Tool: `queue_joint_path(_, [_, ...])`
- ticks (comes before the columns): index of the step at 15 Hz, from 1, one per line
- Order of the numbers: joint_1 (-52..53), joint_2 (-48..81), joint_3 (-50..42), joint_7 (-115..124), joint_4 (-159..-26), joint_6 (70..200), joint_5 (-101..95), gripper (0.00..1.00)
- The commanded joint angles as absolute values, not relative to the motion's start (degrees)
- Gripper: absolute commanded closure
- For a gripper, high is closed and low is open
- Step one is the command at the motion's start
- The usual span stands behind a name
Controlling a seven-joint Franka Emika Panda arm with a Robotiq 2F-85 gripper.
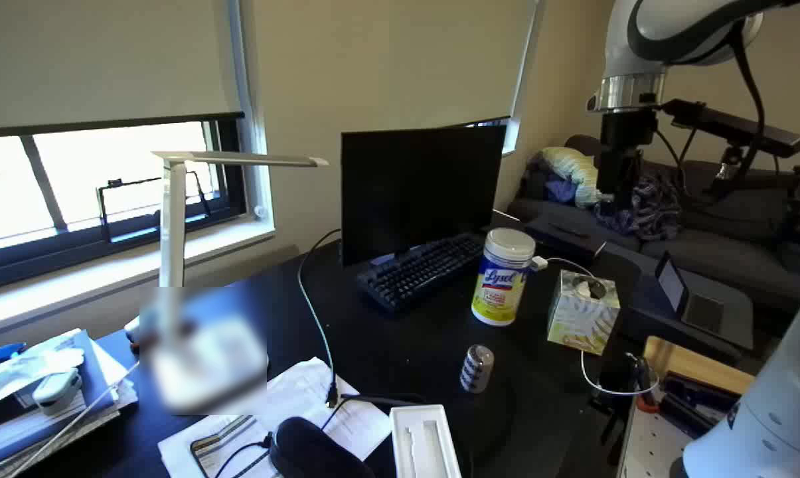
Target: Move the white charger head to the left
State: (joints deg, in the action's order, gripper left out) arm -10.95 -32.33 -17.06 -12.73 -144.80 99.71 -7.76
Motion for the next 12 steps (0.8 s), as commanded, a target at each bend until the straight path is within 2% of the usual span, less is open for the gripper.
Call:
queue_joint_path(1, [-11.61, -32.20, -16.47, -13.03, -144.68, 99.60, -7.47, 0.00])
queue_joint_path(12, [-12.73, -27.60, -17.18, -9.48, -142.90, 100.92, -6.44, 0.00])
